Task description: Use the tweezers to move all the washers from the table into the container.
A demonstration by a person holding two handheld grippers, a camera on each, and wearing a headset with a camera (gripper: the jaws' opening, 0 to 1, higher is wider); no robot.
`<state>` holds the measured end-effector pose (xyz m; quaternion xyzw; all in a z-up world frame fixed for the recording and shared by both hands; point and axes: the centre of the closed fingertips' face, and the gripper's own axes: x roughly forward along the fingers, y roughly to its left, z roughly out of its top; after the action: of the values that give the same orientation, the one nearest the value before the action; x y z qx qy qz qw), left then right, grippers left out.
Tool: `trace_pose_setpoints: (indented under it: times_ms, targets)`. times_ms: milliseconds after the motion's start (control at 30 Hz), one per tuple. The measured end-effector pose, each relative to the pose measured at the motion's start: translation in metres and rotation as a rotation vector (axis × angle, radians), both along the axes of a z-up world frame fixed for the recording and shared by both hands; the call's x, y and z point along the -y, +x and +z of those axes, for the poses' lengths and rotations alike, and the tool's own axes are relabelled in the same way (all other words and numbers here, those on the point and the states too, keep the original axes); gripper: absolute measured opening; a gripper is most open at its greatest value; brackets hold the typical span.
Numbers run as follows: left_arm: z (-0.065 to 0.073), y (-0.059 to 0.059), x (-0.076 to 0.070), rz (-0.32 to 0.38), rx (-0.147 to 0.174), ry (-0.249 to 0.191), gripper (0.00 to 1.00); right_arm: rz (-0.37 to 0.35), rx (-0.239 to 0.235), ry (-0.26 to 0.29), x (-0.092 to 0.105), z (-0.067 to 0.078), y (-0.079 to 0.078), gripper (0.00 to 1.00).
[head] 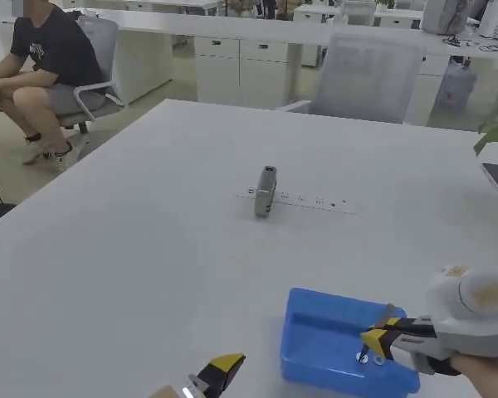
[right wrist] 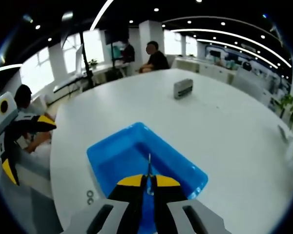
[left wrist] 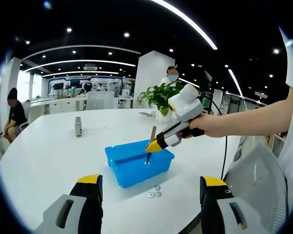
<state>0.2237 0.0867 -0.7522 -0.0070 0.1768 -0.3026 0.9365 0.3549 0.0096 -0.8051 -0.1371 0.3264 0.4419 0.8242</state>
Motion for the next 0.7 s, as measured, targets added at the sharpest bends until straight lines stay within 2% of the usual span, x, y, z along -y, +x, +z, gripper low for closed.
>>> trace_pose_setpoints:
  times_ms: [167,533,700]
  targets:
    - [-0.002,-0.001,0.001,-0.008,-0.004,0.007,0.83,0.010,0.015,-0.016,-0.001,0.003,-0.002,0.04]
    - [-0.001,-0.001,0.001,-0.009,-0.002,0.009,0.83,0.025,0.067,0.008,-0.001,0.022,-0.005,0.03]
    - [-0.002,-0.001,0.001,-0.011,-0.004,0.009,0.82,0.020,0.086,0.032,0.000,0.036,-0.009,0.03]
